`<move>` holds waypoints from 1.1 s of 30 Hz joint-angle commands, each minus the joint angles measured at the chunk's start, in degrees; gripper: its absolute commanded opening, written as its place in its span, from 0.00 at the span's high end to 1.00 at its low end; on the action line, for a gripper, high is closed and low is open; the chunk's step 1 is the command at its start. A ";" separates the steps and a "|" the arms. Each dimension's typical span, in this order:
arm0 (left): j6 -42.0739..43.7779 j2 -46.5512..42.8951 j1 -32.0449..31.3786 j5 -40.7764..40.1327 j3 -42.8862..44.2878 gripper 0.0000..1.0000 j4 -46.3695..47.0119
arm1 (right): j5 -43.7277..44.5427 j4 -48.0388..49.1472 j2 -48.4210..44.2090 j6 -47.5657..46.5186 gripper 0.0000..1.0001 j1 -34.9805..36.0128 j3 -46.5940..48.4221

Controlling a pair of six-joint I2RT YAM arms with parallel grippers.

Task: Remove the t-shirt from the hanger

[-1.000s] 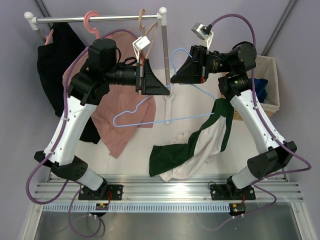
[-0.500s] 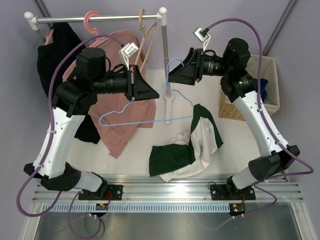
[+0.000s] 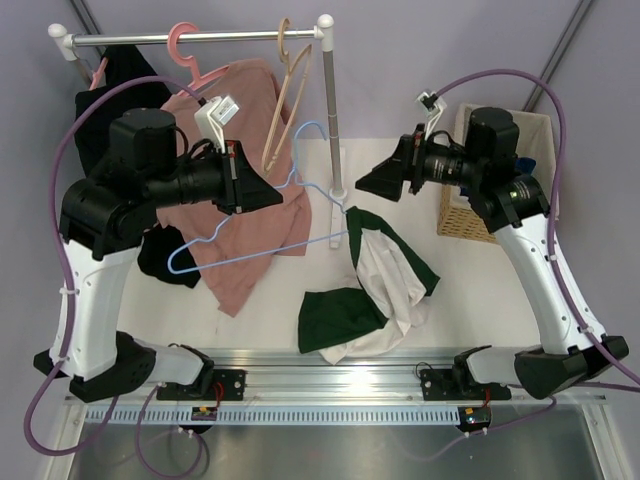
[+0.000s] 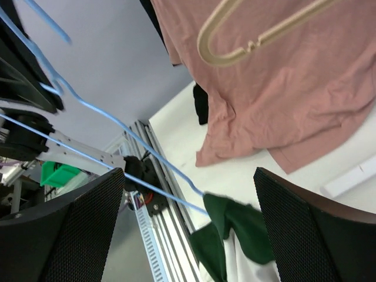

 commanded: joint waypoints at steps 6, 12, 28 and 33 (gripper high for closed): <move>1.44 0.09 1.51 -4.02 8.27 1.00 -3.34 | 1.47 -9.80 -6.50 -13.22 0.25 -0.06 -11.93; 1.09 -0.44 3.35 -2.88 8.53 1.00 -3.52 | 7.43 -8.94 -9.49 -14.90 0.20 -0.06 -20.90; 1.27 -5.35 3.97 -23.60 12.31 1.00 -6.77 | 19.40 -2.96 -7.21 -9.54 0.45 -0.06 -24.16; -0.93 -8.17 3.97 -30.21 12.05 1.00 -9.31 | 18.60 -3.39 -5.98 -9.62 0.44 -0.06 -20.91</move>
